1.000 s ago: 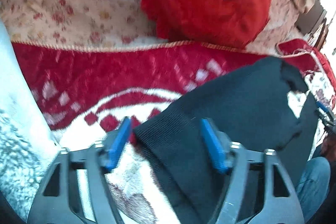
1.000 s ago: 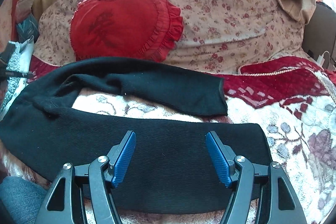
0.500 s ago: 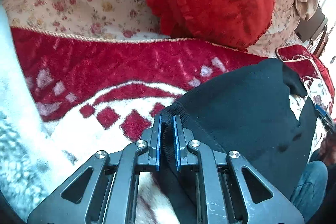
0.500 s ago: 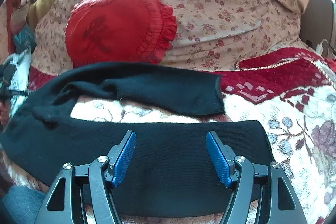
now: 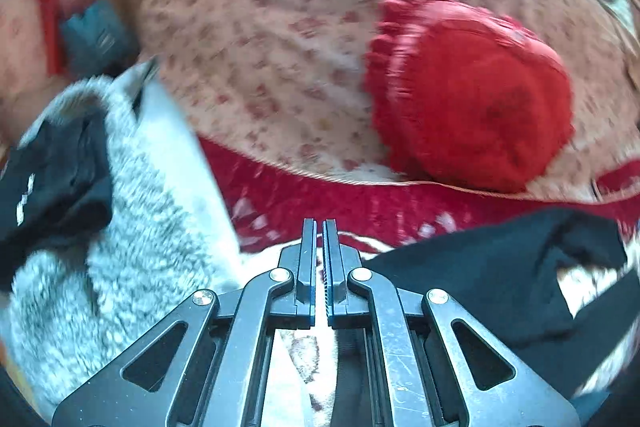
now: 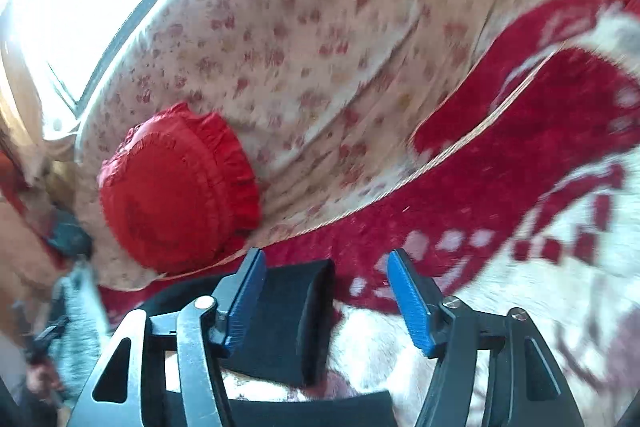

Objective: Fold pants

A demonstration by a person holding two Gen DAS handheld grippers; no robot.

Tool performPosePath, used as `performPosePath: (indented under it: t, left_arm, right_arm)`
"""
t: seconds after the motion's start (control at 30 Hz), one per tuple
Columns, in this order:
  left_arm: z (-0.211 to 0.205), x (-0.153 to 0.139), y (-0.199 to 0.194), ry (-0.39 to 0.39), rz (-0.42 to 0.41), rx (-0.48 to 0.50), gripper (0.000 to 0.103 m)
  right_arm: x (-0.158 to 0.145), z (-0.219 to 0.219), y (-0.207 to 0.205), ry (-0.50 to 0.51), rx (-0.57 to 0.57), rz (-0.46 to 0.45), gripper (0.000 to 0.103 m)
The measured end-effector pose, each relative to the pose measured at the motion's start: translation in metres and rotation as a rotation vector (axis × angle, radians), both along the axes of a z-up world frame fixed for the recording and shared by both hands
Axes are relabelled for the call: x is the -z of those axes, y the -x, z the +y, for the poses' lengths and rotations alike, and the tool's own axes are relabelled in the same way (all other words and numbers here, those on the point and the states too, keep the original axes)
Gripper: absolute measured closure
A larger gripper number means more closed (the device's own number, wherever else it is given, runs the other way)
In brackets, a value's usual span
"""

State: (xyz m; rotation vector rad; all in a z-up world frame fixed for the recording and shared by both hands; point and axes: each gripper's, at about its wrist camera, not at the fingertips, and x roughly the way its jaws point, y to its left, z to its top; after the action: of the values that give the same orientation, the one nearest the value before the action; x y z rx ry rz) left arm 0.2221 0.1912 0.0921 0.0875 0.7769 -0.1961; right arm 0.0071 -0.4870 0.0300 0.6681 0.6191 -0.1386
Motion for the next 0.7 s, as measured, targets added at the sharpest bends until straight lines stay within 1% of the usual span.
performPosePath:
  t: [0.07,0.1,0.13,0.17,0.27,0.3,0.33,0.37,0.43,0.47,0.5,0.53,0.63,0.7]
  left_arm:
    - [0.003,0.01,-0.007,0.03,0.053,-0.011,0.102]
    - [0.003,0.014,-0.007,0.032,0.063,-0.012,0.102]
    - [0.003,0.018,-0.007,0.035,0.075,-0.014,0.102]
    - [0.004,0.021,-0.007,0.049,0.086,-0.014,0.102]
    - [0.009,0.033,-0.01,0.133,0.133,-0.035,0.101]
    - [0.011,0.037,-0.011,0.146,0.147,-0.033,0.101]
    - [0.008,0.039,-0.009,0.142,0.149,-0.032,0.101]
    - [0.008,0.04,-0.008,0.137,0.15,-0.026,0.097]
    - [0.006,0.044,-0.006,0.13,0.159,-0.005,0.078]
    - [0.006,0.046,-0.006,0.131,0.161,0.001,0.06]
    - [0.006,0.048,-0.005,0.133,0.163,0.01,0.049]
    - [0.006,0.051,-0.005,0.127,0.169,0.021,0.048]
    - [0.009,0.057,-0.003,0.109,0.19,0.023,0.048]
    - [0.013,0.06,-0.003,0.12,0.2,0.021,0.048]
  right_arm:
    - [0.015,-0.01,-0.016,-0.111,-0.087,-0.002,0.049]
    - [0.022,-0.012,-0.022,-0.153,-0.113,0.001,0.051]
    - [0.03,-0.014,-0.026,-0.19,-0.119,0.008,0.053]
    - [0.035,-0.017,-0.031,-0.229,-0.099,0.02,0.053]
    - [0.048,-0.02,-0.043,-0.344,-0.096,0.023,0.053]
    - [0.05,-0.019,-0.047,-0.351,-0.093,0.035,0.053]
    - [0.051,-0.017,-0.051,-0.344,-0.096,0.055,0.053]
    - [0.053,-0.014,-0.054,-0.335,-0.099,0.081,0.053]
    - [0.058,-0.011,-0.062,-0.311,-0.105,0.127,0.053]
    - [0.062,-0.011,-0.066,-0.304,-0.11,0.147,0.053]
    - [0.066,-0.01,-0.067,-0.303,-0.116,0.157,0.053]
    - [0.069,-0.011,-0.068,-0.304,-0.118,0.163,0.053]
    - [0.072,-0.012,-0.075,-0.301,-0.118,0.157,0.056]
    - [0.075,-0.011,-0.078,-0.302,-0.129,0.154,0.067]
